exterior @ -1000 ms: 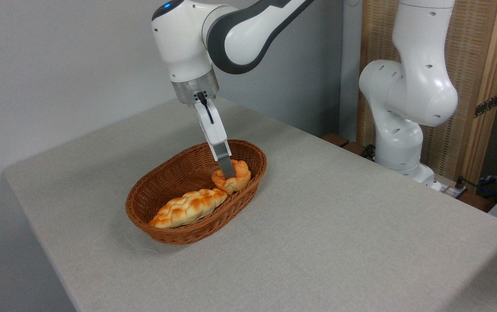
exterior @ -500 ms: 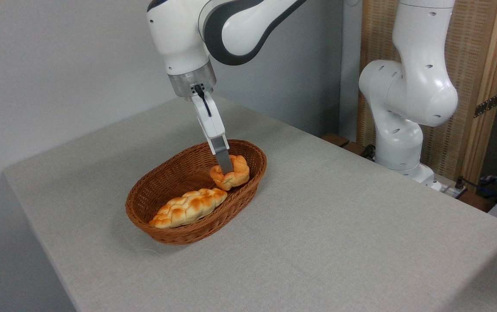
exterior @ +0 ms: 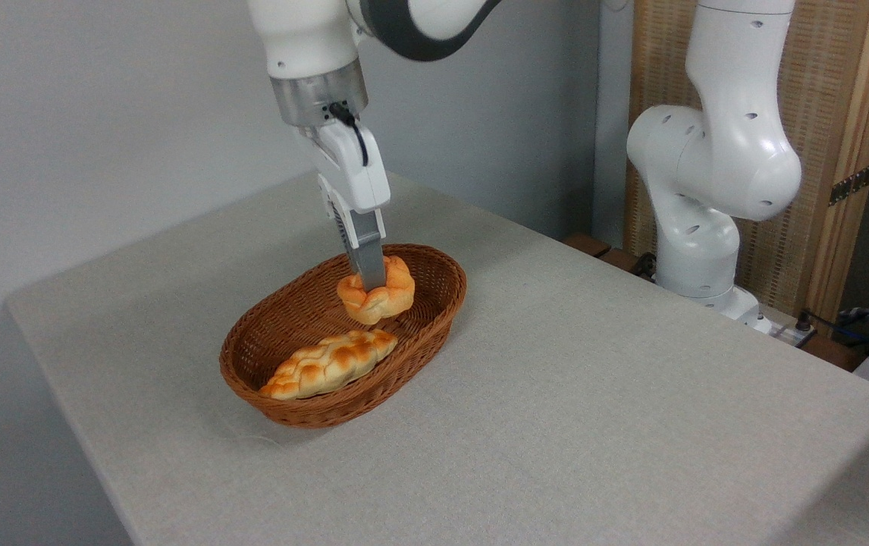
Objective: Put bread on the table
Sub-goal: 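Lift the orange bun out of the basket and lower it beside the basket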
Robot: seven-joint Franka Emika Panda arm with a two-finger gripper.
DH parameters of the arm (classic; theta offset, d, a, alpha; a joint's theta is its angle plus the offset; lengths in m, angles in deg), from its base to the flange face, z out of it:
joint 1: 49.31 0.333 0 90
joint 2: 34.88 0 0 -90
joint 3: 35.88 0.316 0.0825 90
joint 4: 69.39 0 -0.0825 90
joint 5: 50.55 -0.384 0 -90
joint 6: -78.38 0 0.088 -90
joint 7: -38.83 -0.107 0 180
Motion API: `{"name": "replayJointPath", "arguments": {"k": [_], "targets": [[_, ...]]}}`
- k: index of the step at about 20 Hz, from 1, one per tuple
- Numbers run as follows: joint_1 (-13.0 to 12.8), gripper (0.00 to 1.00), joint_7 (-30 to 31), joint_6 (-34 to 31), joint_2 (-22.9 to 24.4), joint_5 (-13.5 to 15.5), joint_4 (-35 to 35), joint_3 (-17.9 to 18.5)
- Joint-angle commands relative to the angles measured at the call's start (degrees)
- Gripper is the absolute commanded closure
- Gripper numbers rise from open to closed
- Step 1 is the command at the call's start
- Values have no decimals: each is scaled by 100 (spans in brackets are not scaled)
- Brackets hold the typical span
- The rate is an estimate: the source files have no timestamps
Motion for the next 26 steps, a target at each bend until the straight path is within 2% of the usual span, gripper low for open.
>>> {"name": "replayJointPath", "arguments": {"k": [1,5,7,9,10,11,13,14,16,26], "targets": [[-24,82,-156,-152,-321,-58,514,539],[-24,79,-437,84,-768,-707,770,1102],[-24,78,-456,680,-962,-735,761,1401],[-24,77,-447,1024,-1225,-718,770,1472],[-15,74,-421,1147,-1340,-717,770,1464],[-24,62,-377,1253,-1454,-700,770,1464],[-24,18,-281,1386,-1543,-726,770,1455],[-33,7,-202,1395,-1543,-735,770,1455],[-33,1,-192,1404,-1560,-753,770,1455],[-33,0,-192,1404,-1552,-753,770,1428]]}}
